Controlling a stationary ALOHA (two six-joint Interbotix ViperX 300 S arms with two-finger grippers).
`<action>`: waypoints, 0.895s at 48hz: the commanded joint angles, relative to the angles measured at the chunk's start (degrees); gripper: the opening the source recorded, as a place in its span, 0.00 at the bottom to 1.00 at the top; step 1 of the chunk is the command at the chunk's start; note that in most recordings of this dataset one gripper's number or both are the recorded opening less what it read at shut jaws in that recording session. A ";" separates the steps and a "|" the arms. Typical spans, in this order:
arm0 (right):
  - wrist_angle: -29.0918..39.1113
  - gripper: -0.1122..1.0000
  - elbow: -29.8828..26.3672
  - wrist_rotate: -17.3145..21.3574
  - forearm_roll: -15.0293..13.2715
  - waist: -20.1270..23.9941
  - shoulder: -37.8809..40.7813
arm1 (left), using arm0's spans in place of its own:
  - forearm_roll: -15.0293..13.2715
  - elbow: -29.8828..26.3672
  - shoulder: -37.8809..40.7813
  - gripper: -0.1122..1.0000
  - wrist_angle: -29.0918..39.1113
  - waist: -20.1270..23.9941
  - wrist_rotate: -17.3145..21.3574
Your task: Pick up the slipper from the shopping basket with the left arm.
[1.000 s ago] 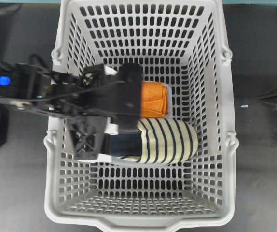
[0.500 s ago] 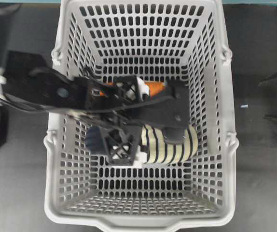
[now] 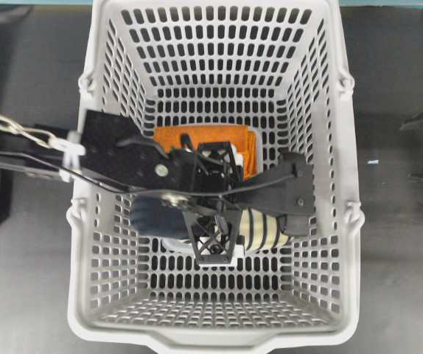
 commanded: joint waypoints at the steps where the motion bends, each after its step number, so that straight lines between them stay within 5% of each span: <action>1: -0.53 0.82 -0.35 0.09 0.18 0.09 0.35 | 0.18 -0.09 0.44 0.91 0.88 -0.18 0.09; 17: -1.23 0.82 0.00 0.00 0.18 0.09 0.35 | 0.18 0.88 0.44 0.83 -0.53 -0.09 -0.18; 32: -1.23 0.82 0.18 0.00 0.18 0.09 0.00 | 0.18 -2.37 -1.41 0.16 4.39 -0.53 0.97; 43: -1.23 0.82 0.26 0.09 0.09 0.09 -0.09 | 0.18 -13.71 -3.52 0.14 13.18 -0.53 4.13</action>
